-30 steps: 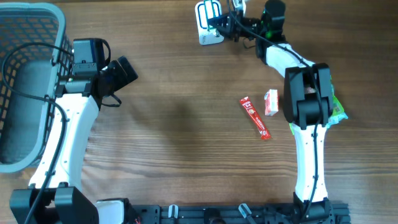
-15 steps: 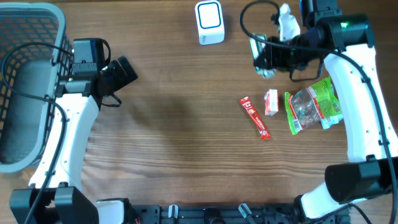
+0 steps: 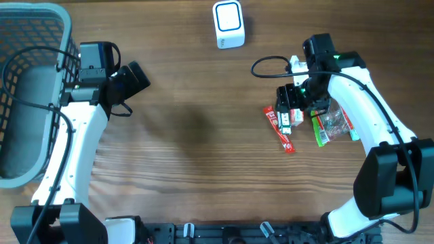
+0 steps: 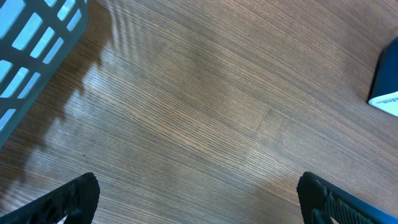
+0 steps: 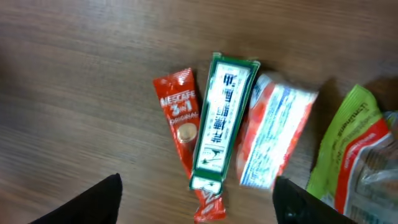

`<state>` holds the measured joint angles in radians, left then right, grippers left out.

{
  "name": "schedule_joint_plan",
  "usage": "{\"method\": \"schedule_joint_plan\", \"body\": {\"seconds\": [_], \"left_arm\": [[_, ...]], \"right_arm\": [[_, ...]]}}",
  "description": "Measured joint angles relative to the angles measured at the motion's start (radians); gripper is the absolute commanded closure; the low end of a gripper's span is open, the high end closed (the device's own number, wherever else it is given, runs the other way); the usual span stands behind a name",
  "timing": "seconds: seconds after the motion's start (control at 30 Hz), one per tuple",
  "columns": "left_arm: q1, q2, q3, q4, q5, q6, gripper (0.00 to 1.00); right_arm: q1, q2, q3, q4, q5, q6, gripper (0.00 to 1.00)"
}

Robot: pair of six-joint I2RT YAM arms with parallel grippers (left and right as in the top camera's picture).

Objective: Scan the item barcode

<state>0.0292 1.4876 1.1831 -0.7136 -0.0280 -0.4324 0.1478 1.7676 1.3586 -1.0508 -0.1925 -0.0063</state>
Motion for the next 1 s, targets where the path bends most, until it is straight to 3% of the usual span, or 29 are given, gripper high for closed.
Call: {"method": "schedule_joint_plan", "body": {"seconds": [0.2, 0.4, 1.0], "left_arm": [[0.000, 0.000, 0.000, 0.000, 0.000, 0.000, 0.00], [0.000, 0.000, 0.000, 0.000, 0.000, 0.000, 0.00], [0.000, 0.000, 0.000, 0.000, 0.000, 0.000, 0.00]], "right_arm": [[-0.021, 0.000, 0.001, 0.171, 0.164, -0.008, 0.00], [-0.022, 0.000, 0.001, 0.314, 0.202, -0.008, 0.00], [-0.022, 0.000, 0.001, 0.331, 0.205, -0.008, 0.00]]}}
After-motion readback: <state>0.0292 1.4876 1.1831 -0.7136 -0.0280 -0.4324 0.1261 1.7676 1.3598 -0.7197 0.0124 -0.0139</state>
